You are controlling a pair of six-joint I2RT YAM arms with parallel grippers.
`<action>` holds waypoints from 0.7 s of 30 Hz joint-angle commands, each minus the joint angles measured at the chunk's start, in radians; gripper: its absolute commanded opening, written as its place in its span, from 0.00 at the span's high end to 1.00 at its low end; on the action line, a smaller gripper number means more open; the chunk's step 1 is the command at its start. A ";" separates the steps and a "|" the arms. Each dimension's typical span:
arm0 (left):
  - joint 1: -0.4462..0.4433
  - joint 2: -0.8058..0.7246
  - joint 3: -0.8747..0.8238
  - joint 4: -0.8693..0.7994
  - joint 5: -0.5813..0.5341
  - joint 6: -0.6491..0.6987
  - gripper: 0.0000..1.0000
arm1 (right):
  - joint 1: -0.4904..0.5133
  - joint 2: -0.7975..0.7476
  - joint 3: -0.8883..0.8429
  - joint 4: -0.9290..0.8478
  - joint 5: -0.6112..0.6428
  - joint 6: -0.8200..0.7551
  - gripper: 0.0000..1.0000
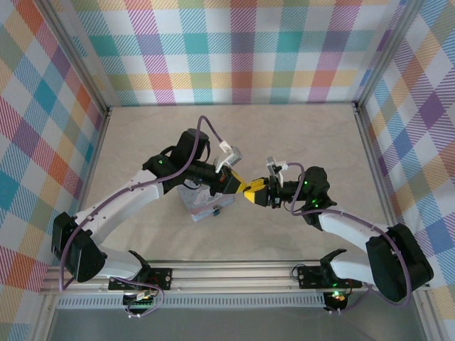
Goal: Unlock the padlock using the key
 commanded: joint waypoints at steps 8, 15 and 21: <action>0.012 0.008 0.022 0.011 0.030 0.021 1.00 | 0.008 -0.020 0.027 0.017 0.001 -0.011 0.87; 0.012 0.012 0.021 0.011 0.030 0.021 1.00 | 0.008 -0.027 0.026 0.014 0.003 -0.011 0.96; 0.012 0.013 0.022 0.011 0.028 0.019 1.00 | 0.009 -0.051 0.023 -0.038 0.025 -0.040 1.00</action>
